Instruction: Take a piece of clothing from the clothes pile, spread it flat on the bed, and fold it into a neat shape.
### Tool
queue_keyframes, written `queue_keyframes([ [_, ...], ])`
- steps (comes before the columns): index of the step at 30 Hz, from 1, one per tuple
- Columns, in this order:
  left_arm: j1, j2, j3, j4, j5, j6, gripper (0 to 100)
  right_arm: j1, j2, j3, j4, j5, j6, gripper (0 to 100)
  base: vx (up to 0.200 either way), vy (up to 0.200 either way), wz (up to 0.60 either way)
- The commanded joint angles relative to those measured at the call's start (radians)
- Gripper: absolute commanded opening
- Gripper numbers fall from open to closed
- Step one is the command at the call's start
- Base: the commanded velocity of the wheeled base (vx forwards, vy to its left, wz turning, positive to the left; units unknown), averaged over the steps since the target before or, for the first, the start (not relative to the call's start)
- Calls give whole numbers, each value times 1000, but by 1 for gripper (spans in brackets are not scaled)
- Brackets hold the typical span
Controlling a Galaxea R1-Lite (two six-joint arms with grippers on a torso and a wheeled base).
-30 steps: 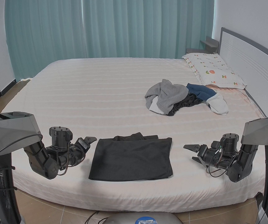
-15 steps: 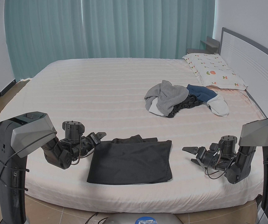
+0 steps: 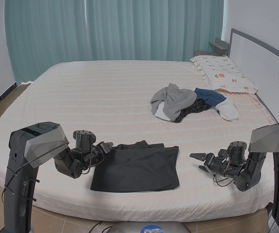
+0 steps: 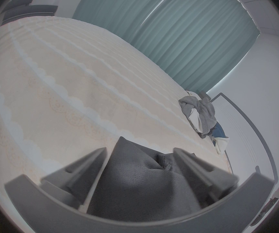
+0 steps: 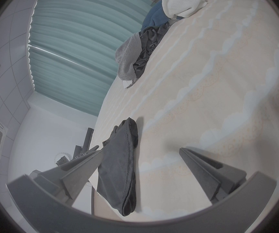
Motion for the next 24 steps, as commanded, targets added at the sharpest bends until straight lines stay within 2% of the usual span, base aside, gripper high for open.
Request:
queue_keyframes([
  [1, 0, 8, -3, -3, 46, -2, 0, 0, 2, 0, 0, 1, -1, 100, 0, 0, 0],
  [9, 19, 8, -8, -23, 167, -25, 0, 5, 3, -3, 1, -1, -1, 100, 0, 0, 0],
  [19, 19, 25, -6, -23, 180, -34, 0, 6, 5, -6, 1, -1, -4, 100, 0, 0, 0],
  [24, 19, 21, -2, -20, 178, -45, 0, 43, 5, -60, 26, -15, -6, 100, 0, 0, 0],
])
